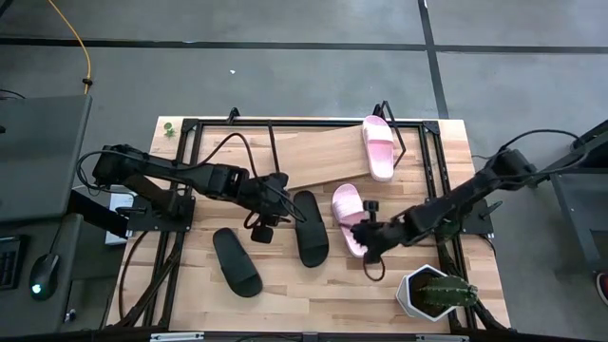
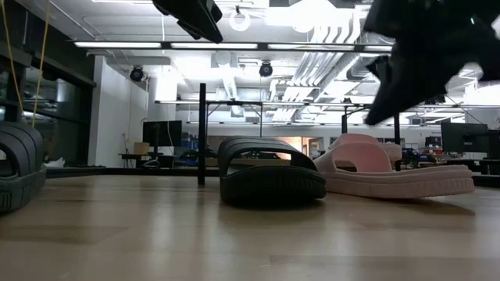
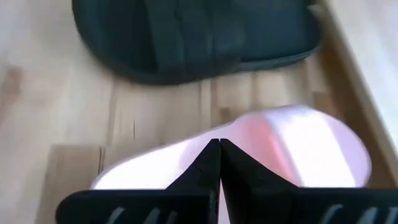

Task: Pick and place slides into the shelf
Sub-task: Put the pink slide on the shelf

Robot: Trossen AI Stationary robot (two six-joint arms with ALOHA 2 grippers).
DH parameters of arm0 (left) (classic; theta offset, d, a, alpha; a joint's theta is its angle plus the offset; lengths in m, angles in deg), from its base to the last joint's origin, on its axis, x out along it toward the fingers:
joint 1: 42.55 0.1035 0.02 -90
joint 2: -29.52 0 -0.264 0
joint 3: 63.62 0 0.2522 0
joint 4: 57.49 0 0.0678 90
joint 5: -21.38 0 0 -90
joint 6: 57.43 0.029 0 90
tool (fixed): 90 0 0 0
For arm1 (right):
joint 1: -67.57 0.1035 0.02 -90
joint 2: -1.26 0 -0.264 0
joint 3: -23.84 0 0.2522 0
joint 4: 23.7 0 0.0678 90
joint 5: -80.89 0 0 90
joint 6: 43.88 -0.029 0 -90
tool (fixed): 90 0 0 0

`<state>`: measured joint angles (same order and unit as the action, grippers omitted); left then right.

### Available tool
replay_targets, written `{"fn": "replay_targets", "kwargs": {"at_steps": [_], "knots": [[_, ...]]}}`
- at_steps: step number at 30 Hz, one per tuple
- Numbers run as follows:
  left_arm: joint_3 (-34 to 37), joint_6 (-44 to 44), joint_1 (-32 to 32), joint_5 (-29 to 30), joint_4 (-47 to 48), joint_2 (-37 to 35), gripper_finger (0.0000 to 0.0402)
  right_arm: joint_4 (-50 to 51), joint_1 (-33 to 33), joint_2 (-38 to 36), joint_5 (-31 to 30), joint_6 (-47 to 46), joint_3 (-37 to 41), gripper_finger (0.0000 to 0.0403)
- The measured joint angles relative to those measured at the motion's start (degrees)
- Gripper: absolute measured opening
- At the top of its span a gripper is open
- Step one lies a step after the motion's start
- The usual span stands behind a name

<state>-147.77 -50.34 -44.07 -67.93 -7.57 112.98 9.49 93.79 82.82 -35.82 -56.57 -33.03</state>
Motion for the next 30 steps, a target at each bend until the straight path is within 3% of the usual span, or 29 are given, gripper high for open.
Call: {"fn": "replay_targets", "kwargs": {"at_steps": [8, 30], "knots": [[-0.02, 0.05, 0.00, 0.00, -0.02, 0.00, 0.0102, -2.30, -1.24, 7.32, -0.25, 3.20, 0.00, 0.0000], [-0.02, 0.20, 0.00, 0.00, -0.04, 0.00, 0.0101, -8.15, -3.37, 7.34, 2.55, 2.97, 0.00, 0.0000]]}}
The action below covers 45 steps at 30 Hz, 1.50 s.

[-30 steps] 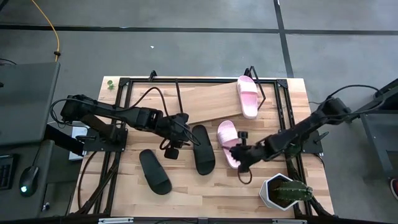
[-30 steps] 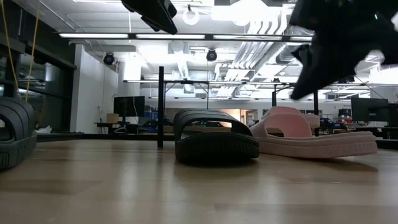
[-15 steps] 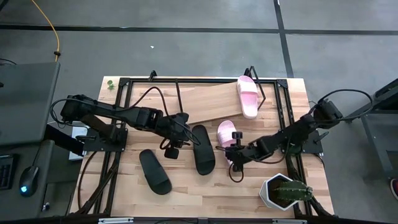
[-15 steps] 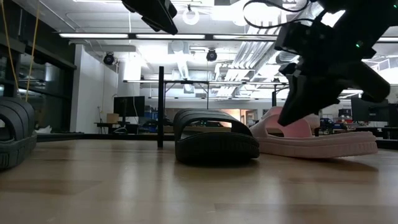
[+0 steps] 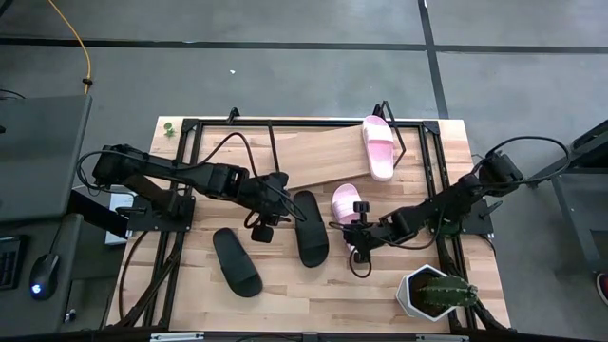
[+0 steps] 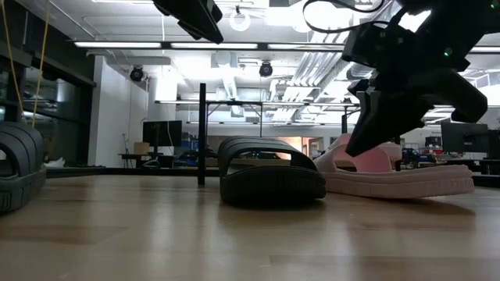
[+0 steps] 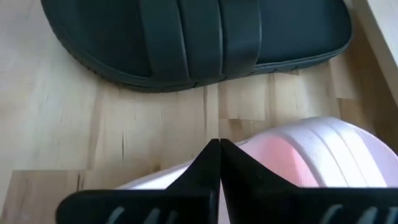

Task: Pick and place slides into the shelf
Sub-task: Put the pink slide on the shelf

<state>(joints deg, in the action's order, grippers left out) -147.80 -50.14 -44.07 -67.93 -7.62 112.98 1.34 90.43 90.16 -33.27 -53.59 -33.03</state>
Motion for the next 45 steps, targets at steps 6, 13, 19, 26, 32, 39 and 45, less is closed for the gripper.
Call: {"fn": "replay_targets", "kwargs": {"at_steps": [6, 13, 19, 26, 32, 39, 45], "knots": [[0.00, 0.01, 0.00, 0.00, 0.00, 0.00, 0.0101, 0.01, 0.00, 0.00, 0.20, 0.75, 0.00, 0.0000], [0.00, 0.15, 0.00, 0.00, 0.00, 0.00, 0.0101, 0.02, 0.00, -0.02, 0.44, 0.77, 0.00, 0.0001], [0.00, 0.14, 0.00, 0.00, 0.00, 0.00, 0.0101, 0.04, 0.00, -0.02, 0.61, 0.75, 0.00, 0.0001], [0.00, 0.13, 0.00, 0.00, 0.00, 0.00, 0.0101, 0.04, 0.00, -0.02, 0.61, -0.01, 0.00, 0.0018], [0.00, 0.12, 0.00, 0.00, 0.00, 0.00, 0.0101, 0.04, 0.00, -0.02, 0.59, -2.25, 0.00, 0.0077], [0.00, 0.11, 0.00, 0.00, 0.00, 0.00, 0.0101, 0.02, 0.00, -0.02, 0.53, -2.20, 0.00, 0.0111], [0.00, 0.11, 0.00, 0.00, 0.00, 0.00, 0.0101, 0.03, 0.00, -0.03, 0.24, -1.81, 0.00, 0.0113]]}}
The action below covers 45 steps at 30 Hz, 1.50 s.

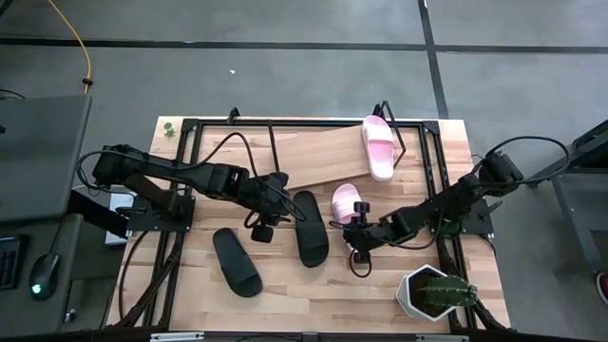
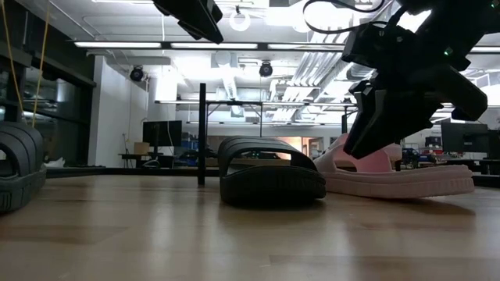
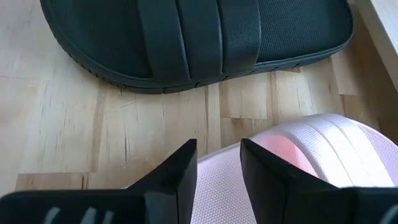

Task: Pick and place slides into the shelf
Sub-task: Put the pink slide on the shelf

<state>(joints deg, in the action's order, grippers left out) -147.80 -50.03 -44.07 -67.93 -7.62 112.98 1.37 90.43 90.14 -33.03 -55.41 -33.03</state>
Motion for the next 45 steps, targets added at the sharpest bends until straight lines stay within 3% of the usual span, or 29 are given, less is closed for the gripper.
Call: {"fn": "replay_targets", "kwargs": {"at_steps": [6, 13, 26, 37, 45], "knots": [[0.00, 0.00, 0.00, 0.00, 0.00, 0.00, 0.0101, 0.02, 0.00, -0.02, -1.59, 4.96, 0.00, 0.0113], [0.00, 0.00, 0.00, 0.00, -0.02, 0.00, 0.0101, 2.97, 1.12, -0.04, -8.90, 11.86, 0.00, 0.0113], [0.00, 0.00, 0.00, 0.00, -0.03, 0.00, 0.0101, 8.03, 2.31, -0.04, -18.18, 11.74, 0.00, 0.0113], [0.00, 0.00, 0.00, 0.00, -0.04, 0.00, 0.0101, 14.00, 1.31, -0.04, -22.71, 8.53, 0.00, 0.0113], [0.00, 0.00, 0.00, -0.01, -0.04, 0.00, 0.0101, 14.18, -0.65, -0.04, -22.62, 7.18, 0.00, 0.0113]]}}
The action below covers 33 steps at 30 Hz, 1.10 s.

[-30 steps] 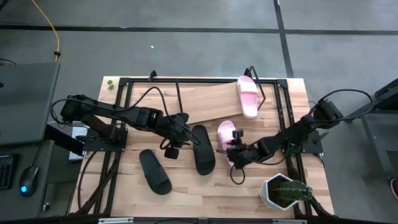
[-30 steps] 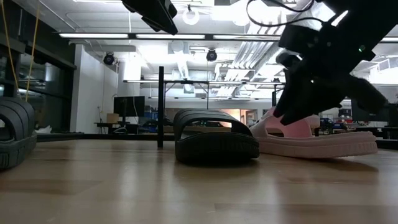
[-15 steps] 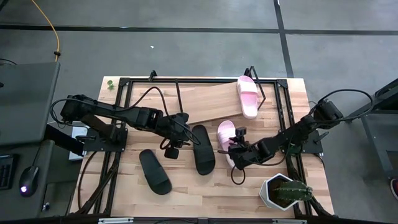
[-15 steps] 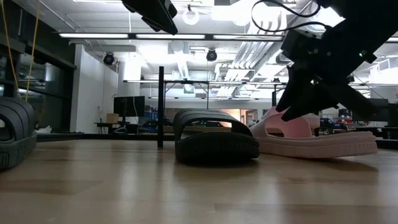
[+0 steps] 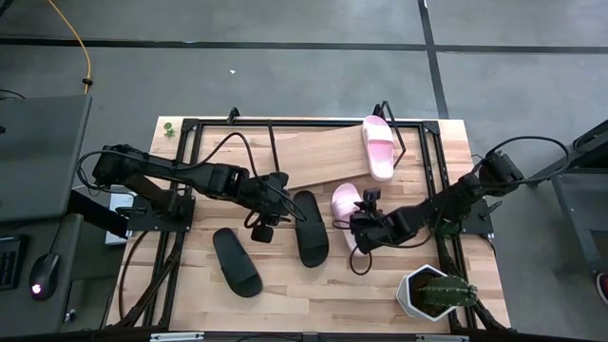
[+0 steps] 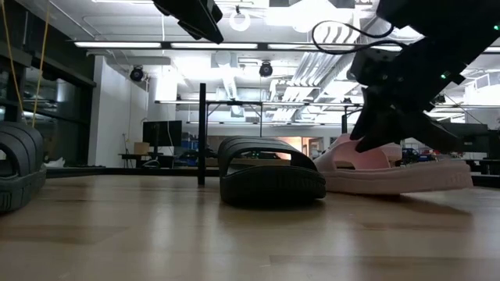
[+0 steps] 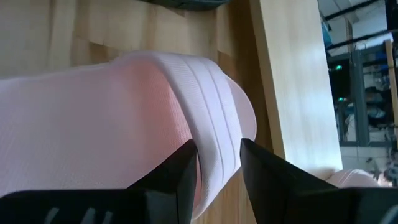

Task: Pick and place slides into the shelf
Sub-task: Put the pink slide on the shelf

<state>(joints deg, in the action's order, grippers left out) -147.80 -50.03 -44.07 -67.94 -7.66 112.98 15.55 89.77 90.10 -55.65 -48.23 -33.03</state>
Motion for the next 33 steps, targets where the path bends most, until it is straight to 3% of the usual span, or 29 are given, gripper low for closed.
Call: {"fn": "replay_targets", "kwargs": {"at_steps": [22, 27, 33], "knots": [[0.00, 0.00, 0.00, -0.01, -0.01, 0.00, 0.0101, -0.04, -1.67, 0.02, 2.55, -3.19, 0.00, 0.0110], [0.00, 0.00, 0.00, 0.00, 0.00, 0.00, 0.0101, -0.06, -1.67, 0.02, 3.73, -3.53, 0.00, 0.0082], [0.00, 0.00, 0.00, -0.01, 0.00, 0.00, 0.0101, -0.17, -1.67, 0.02, 4.34, -4.75, -0.02, 0.0019]]}}
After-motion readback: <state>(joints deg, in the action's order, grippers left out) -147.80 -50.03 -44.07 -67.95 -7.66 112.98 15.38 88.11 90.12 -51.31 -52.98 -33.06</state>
